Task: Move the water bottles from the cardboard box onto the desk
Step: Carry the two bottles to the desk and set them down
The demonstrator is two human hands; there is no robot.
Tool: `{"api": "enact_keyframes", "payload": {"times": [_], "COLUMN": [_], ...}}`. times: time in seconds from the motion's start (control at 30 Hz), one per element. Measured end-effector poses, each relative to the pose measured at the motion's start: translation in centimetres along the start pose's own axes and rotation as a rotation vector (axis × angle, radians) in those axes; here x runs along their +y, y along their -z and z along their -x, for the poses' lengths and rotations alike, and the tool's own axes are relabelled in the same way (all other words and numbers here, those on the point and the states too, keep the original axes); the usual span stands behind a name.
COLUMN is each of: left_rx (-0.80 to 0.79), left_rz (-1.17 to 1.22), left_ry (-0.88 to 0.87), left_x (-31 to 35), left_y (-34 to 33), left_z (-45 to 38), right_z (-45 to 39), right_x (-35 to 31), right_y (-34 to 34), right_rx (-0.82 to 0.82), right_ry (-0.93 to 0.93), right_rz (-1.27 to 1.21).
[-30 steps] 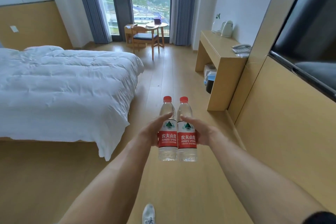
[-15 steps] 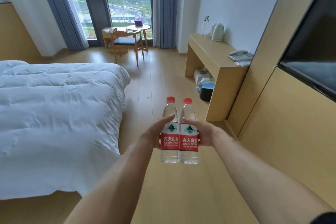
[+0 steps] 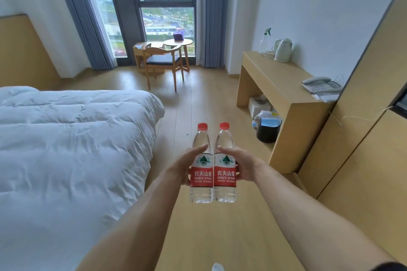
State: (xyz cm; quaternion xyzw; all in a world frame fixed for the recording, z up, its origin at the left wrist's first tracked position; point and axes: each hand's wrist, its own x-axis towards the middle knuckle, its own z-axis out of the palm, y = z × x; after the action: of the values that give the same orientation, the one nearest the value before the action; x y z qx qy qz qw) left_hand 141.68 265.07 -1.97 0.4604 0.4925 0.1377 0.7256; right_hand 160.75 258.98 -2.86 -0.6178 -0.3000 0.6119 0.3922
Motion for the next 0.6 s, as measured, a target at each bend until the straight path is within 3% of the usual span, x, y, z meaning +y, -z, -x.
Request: {"api": "enact_keyframes", "payload": {"times": [0.3,0.6], "left_rx": [0.089,0.078], "left_rz": [0.093,0.083], "left_ry": [-0.029,0.002], "left_x": [11.8,18.4], "left_y": [2.2,1.9], "left_z": [-13.0,-23.5], "right_z": [-14.6,-23.3], "right_x": [-10.9,-16.0], "right_y": [5.5,10.2], "right_rx": [-0.061,-0.026], "right_ry": [-0.001,-0.051], "right_rz": [0.022,0.004]}}
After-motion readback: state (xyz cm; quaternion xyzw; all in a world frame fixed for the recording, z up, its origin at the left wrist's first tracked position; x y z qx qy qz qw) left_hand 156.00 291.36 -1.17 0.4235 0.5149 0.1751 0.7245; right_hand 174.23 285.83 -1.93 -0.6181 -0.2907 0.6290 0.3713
